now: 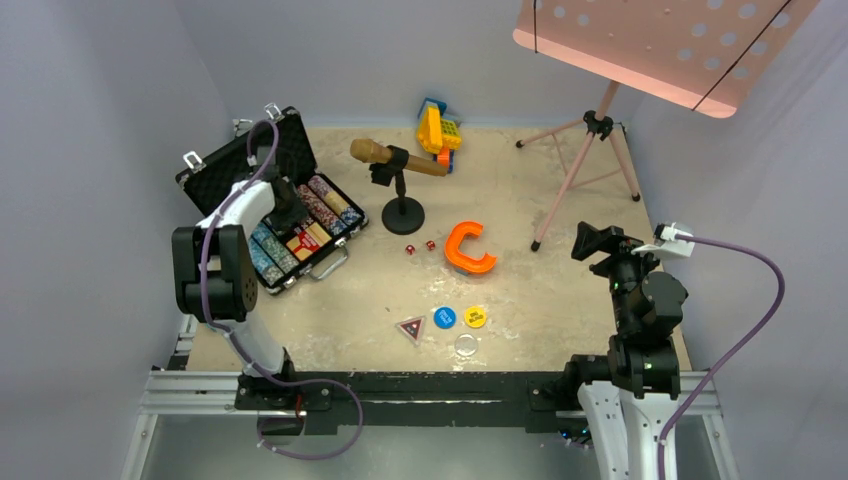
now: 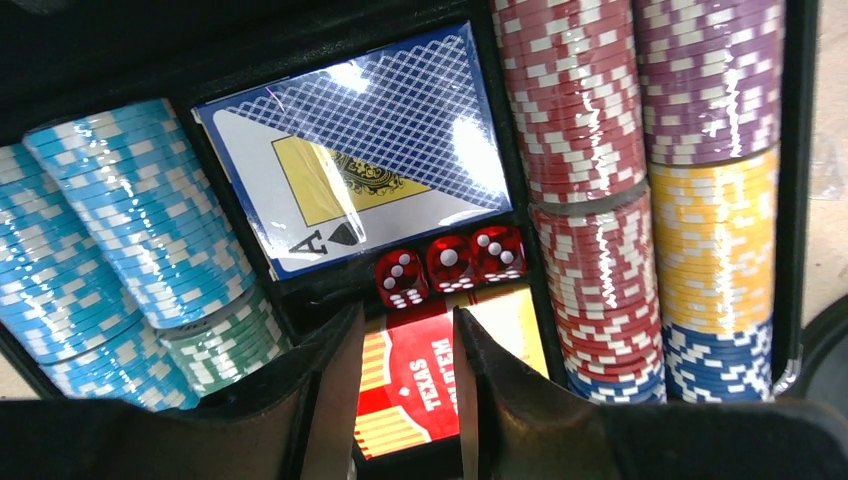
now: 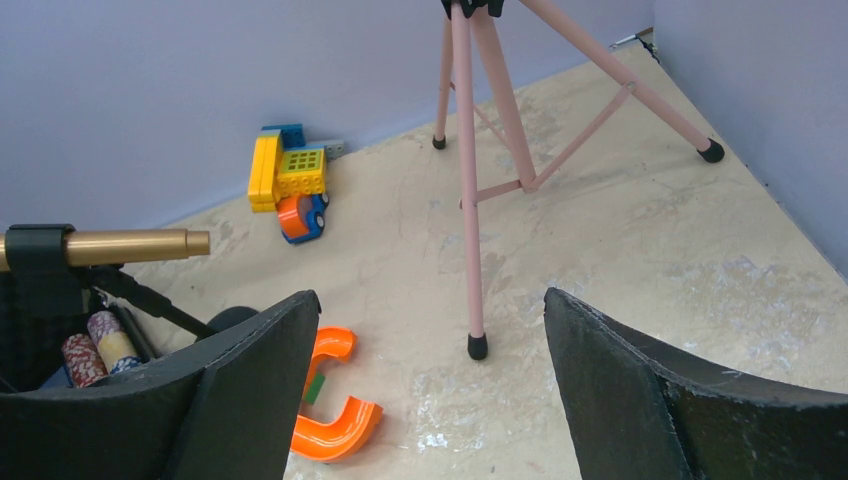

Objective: Pack up texas hold em set

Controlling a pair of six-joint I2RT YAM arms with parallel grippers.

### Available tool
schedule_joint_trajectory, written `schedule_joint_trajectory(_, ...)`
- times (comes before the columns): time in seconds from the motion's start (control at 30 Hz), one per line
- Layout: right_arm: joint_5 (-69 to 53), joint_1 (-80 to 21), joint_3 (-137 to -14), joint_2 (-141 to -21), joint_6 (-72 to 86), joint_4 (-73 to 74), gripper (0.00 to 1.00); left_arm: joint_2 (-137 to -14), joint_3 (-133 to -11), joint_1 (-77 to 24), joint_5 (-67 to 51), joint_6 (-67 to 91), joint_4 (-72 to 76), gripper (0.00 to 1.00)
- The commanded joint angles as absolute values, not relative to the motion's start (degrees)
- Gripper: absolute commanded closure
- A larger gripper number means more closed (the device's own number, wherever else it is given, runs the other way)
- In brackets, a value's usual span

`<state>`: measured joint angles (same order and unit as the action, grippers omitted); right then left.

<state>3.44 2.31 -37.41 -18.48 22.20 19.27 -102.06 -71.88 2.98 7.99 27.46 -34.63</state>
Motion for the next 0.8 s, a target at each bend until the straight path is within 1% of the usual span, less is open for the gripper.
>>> schedule_joint_trajectory(0.0,2.99,2.55,-38.67,-18.56,21.89,17.74,0.13,-96.76,-70.58,3.18,8.78,27.2,-31.47,0.56)
schedule_joint_trajectory(0.17,3.0,2.55,-38.58,-18.55,21.9,17.57,0.13,-93.18,-68.55,2.85,7.97,27.23,-30.85,0.51)
schedule_joint_trajectory(0.33,3.01,2.55,-38.73,-18.48,21.83,17.47,0.12,-86.77,-65.19,1.56,5.46,29.29,-30.72,0.41)
schedule_joint_trajectory(0.4,3.0,2.55,-38.68,-18.39,21.81,17.44,0.12,-83.69,-64.14,-1.59,7.06,28.25,-30.98,0.38)
schedule_joint_trajectory(0.53,2.64,2.55,-38.59,-18.13,21.79,17.32,0.12,-78.71,-63.76,-9.45,11.73,25.62,-33.04,0.36)
schedule_joint_trajectory(0.73,2.29,2.54,-38.41,-17.91,21.84,17.13,0.12,-71.79,-57.93,-17.19,8.18,28.9,-29.15,0.35)
schedule_joint_trajectory(0.77,2.29,2.55,-38.41,-17.85,21.82,17.14,0.12,-71.0,-56.69,-18.64,7.98,29.29,-27.77,0.36)
